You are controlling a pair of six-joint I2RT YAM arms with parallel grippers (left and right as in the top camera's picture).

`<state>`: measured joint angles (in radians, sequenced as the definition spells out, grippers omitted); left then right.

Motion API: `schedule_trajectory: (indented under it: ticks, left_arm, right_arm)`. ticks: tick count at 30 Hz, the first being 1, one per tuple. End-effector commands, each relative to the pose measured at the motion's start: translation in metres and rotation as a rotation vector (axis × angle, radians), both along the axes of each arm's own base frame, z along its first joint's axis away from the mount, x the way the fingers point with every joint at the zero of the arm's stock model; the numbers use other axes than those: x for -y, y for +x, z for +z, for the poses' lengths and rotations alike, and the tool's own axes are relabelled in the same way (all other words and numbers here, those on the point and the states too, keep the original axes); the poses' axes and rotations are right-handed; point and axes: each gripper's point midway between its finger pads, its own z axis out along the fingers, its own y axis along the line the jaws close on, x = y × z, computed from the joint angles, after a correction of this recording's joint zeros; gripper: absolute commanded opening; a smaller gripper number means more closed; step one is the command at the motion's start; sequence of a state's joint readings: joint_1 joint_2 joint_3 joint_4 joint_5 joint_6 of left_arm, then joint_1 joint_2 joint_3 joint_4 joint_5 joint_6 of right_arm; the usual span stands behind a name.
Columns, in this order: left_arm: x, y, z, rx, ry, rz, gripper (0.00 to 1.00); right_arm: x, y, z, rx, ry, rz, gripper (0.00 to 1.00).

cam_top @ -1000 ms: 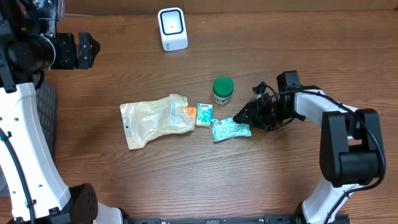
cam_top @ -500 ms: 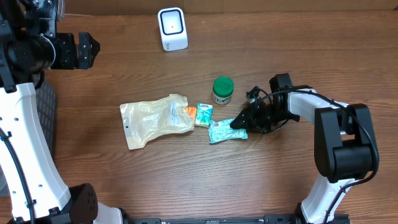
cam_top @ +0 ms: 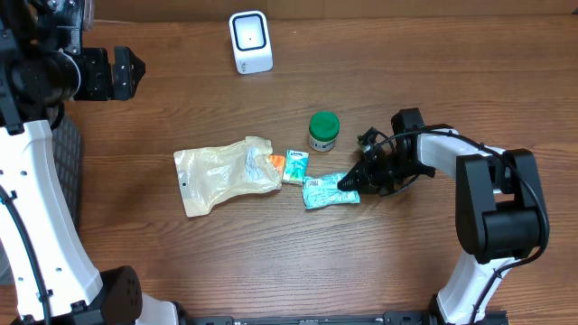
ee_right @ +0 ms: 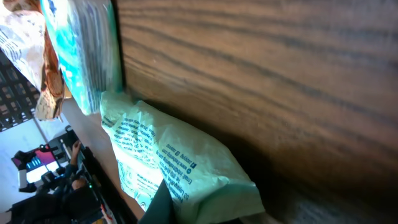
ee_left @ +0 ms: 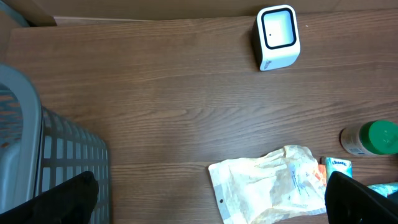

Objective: Scan the item barcode

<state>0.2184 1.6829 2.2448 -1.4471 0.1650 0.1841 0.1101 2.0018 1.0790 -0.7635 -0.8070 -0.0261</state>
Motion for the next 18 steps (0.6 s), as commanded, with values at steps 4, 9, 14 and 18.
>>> schedule_trajectory:
  ticks: [4,9,14,18]
  left_arm:
    - [0.002,-0.001,0.003,0.011,0.003,-0.016,0.99]
    - [0.002,-0.001,0.003,0.011,0.003,-0.016,1.00]
    - [0.002,-0.001,0.003,0.011,0.003,-0.016,1.00]
    - [0.002,-0.001,0.003,0.011,0.002,-0.016,1.00]
  right_arm:
    - [-0.001,-0.002,0.032,0.032,0.007,0.004,0.04]
    - [0.000,-0.004,0.075,0.107,0.015,0.004,0.04]
    - [-0.001,-0.006,0.117,0.175,0.034,0.004,0.04]
    - [-0.002,-0.006,0.151,0.228,0.044,0.006,0.04]
